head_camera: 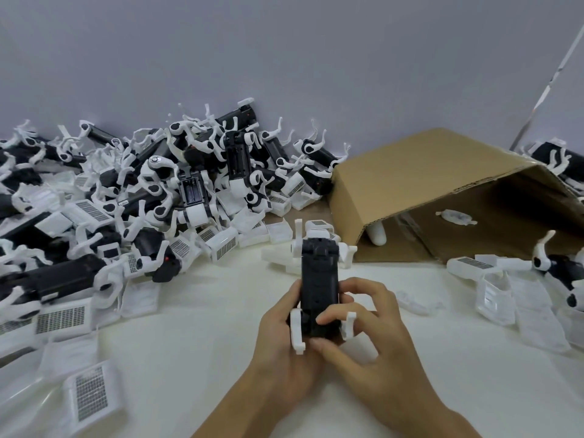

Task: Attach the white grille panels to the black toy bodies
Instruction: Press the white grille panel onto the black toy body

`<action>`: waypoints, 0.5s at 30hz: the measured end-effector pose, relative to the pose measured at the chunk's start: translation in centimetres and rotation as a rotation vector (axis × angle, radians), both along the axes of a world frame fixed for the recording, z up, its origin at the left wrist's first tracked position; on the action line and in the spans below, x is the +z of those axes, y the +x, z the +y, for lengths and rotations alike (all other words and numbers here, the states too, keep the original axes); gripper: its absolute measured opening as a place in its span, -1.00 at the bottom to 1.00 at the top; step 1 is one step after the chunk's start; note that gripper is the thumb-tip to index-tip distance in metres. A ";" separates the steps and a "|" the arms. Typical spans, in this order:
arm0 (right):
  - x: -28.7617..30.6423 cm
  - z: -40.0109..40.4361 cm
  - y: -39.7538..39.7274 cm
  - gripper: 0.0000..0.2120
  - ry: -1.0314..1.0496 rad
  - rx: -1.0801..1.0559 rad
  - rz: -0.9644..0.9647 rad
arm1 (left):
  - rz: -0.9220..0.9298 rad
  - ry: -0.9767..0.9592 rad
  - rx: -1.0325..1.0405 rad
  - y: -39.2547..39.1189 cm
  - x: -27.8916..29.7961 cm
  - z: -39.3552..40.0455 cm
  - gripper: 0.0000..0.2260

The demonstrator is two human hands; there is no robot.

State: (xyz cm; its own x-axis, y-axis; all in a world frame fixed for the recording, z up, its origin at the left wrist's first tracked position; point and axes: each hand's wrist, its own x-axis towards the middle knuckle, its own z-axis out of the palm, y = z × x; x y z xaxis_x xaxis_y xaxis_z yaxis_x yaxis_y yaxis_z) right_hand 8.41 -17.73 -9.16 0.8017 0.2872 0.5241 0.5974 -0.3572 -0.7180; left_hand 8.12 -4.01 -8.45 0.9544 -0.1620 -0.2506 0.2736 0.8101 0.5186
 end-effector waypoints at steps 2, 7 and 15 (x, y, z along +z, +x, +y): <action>0.0 0.1 0.0 -0.69 0.014 0.000 0.024 | 0.003 0.002 -0.004 0.1 0.0 0.0 -0.54; 0.0 0.2 -0.1 -0.73 0.059 0.008 0.034 | -0.007 0.070 0.018 0.0 -0.1 0.1 -0.55; 0.1 0.2 -0.2 -0.60 0.037 -0.080 -0.024 | -0.046 0.109 0.003 0.3 0.1 0.4 -0.53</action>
